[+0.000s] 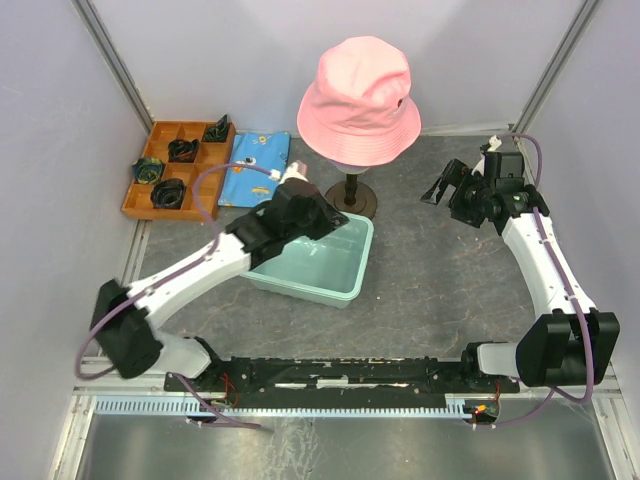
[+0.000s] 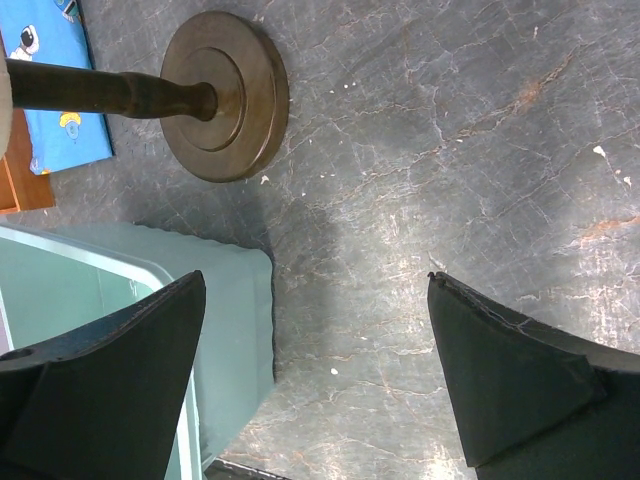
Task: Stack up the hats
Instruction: Move the bin to the center of the board, then reset both arms
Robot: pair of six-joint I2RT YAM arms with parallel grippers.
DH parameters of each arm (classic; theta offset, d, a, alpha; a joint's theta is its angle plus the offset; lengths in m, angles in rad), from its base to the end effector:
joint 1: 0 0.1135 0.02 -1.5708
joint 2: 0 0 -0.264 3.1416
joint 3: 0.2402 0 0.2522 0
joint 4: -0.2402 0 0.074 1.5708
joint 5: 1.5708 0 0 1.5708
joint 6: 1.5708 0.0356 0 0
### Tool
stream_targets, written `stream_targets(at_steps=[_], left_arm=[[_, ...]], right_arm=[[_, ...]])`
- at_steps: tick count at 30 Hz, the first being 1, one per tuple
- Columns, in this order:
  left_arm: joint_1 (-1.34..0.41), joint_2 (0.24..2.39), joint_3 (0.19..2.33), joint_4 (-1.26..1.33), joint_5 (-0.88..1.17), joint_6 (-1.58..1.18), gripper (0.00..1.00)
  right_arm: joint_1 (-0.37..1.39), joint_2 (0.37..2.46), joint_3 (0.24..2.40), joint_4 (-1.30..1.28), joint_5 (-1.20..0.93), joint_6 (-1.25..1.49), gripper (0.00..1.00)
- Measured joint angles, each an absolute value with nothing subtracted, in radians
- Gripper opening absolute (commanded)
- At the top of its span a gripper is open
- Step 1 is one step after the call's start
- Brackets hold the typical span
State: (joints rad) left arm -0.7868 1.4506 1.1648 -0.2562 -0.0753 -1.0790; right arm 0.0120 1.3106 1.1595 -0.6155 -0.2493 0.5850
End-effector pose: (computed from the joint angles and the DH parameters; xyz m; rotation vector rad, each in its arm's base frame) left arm 0.2378 -0.2347 0.3076 -0.3812 2.2561 -0.9873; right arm 0.2813 0.0122 0.3158 0.5508 2.3184 0.5826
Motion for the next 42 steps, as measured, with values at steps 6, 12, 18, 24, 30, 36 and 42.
stream_targets(at_steps=[6, 12, 18, 24, 30, 36, 42], left_arm=[[-0.785, 1.123, 1.137, -0.417, -0.312, -0.977, 0.37], [-0.660, 0.875, 1.071, -0.485, -0.561, -0.805, 0.74], [-0.443, 0.846, 1.003, -0.448, -0.600, -0.588, 0.99], [-0.261, 0.928, 0.916, -0.352, -0.541, -0.429, 0.99], [-0.011, 1.104, 0.891, -0.292, -0.369, -0.390, 0.99], [0.032, 1.289, 0.850, -0.175, -0.374, -0.309, 0.99], [0.107, 1.254, 0.586, 0.124, -0.209, -0.240, 0.99]], right_arm=[[0.012, 1.311, 1.159, -0.615, -0.253, 0.585, 0.99], [0.014, 1.310, 1.155, -0.609, -0.279, 0.586, 0.99], [0.034, 1.309, 1.147, -0.612, -0.284, 0.580, 0.99], [0.049, 1.295, 1.146, -0.614, -0.292, 0.577, 0.99], [0.060, 1.289, 1.145, -0.614, -0.297, 0.570, 0.99], [0.066, 1.290, 1.146, -0.614, -0.300, 0.566, 0.99], [0.066, 1.295, 1.146, -0.614, -0.300, 0.558, 0.99]])
